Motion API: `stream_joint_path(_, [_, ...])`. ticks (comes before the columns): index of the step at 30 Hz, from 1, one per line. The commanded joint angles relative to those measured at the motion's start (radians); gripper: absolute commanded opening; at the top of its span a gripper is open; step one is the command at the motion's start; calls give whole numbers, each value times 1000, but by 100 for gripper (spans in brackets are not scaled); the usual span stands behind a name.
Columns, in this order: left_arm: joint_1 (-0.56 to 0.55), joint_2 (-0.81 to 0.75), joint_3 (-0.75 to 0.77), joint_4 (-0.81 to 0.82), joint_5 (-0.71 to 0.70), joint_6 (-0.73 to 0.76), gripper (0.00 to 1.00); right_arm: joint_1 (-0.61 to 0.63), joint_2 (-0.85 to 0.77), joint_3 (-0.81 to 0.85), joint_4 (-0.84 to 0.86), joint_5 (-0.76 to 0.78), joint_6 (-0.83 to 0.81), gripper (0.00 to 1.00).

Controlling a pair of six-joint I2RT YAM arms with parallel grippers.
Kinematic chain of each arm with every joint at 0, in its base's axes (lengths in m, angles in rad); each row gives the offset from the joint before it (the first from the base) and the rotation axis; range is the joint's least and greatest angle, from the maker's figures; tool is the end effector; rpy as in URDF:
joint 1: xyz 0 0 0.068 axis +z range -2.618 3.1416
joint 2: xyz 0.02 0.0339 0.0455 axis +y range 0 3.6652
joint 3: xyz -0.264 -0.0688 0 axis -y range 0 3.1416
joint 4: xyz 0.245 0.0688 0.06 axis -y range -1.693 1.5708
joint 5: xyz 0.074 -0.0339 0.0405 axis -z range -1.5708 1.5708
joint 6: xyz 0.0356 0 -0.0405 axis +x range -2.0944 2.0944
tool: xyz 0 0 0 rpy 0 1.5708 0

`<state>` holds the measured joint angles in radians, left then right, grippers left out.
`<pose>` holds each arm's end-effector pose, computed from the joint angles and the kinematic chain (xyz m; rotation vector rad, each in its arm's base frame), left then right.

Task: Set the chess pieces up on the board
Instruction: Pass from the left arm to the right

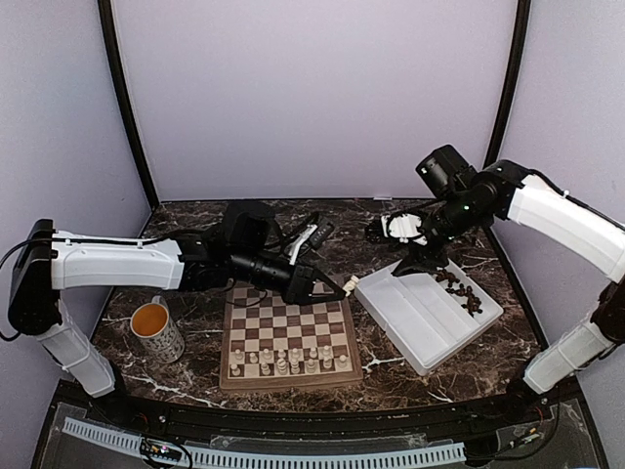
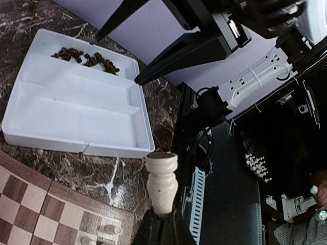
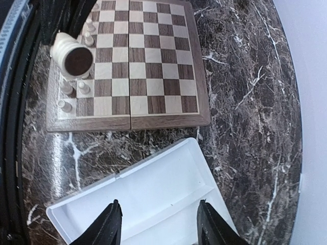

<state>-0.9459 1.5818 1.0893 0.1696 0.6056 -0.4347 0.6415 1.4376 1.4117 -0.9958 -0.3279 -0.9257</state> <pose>0.1971 -0.3080 0.2817 0.9791 1.8954 -1.4555 0.2236 0.1813 0.3369 -1.8746 1.7139 0.3143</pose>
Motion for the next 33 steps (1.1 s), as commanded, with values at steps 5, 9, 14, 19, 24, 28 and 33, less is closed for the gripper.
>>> stream_joint_path(5, [6,53,68,-217,220,10,1,201,48,56,5,261,-109,52])
stream_joint_path(9, [5,79,83,-223,273,-4,1,292,72,31,13,321,-107,52])
stream_joint_path(14, [4,93,88,-222,292,-12,1,390,98,33,-16,343,-96,52])
stream_joint_path(19, [5,96,90,-212,291,-18,1,459,116,51,-49,348,-78,51])
stream_joint_path(24, [7,95,85,-189,289,-26,1,482,120,50,-50,349,-50,43])
stream_joint_path(28, [8,96,83,-181,289,-29,1,487,119,47,-38,345,-23,32])
stream_joint_path(33, [14,100,81,-173,291,-35,2,489,116,36,-22,334,2,19])
